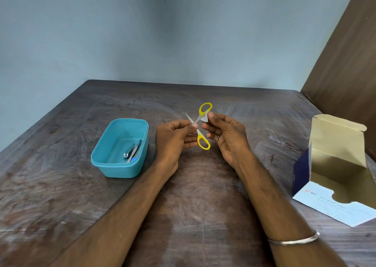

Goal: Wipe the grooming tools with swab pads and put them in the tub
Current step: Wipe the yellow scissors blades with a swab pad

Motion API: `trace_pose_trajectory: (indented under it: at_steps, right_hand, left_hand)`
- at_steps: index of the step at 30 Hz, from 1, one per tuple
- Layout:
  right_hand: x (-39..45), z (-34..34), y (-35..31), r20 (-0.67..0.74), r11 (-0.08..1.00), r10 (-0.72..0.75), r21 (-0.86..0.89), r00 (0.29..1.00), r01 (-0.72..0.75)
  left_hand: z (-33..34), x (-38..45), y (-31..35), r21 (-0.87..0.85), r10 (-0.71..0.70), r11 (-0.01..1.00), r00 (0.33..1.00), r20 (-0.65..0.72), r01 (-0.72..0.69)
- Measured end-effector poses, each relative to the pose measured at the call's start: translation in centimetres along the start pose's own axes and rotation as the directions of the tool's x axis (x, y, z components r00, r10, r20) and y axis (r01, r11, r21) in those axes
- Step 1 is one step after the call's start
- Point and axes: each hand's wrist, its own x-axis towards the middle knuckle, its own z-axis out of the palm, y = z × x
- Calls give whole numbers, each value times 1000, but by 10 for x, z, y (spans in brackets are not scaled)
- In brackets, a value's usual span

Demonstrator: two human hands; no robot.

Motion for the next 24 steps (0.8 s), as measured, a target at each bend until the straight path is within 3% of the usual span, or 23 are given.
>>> trace_pose_trajectory:
  at_steps: [6,18,24]
  right_hand:
    - [-2,2,-2,79,999,3,33,997,-6]
    - [-3,3,-3,11,998,1,56,1000,-2]
    - [-1,2,-2,-20,999,-33,-18,999,32]
  left_hand:
    - [0,-2,1,36,47,998,999,4,-47]
    - [1,0,-7,120,71,990,997,6,-71]
    - [1,1,-9,194,111,974,994,20,-113]
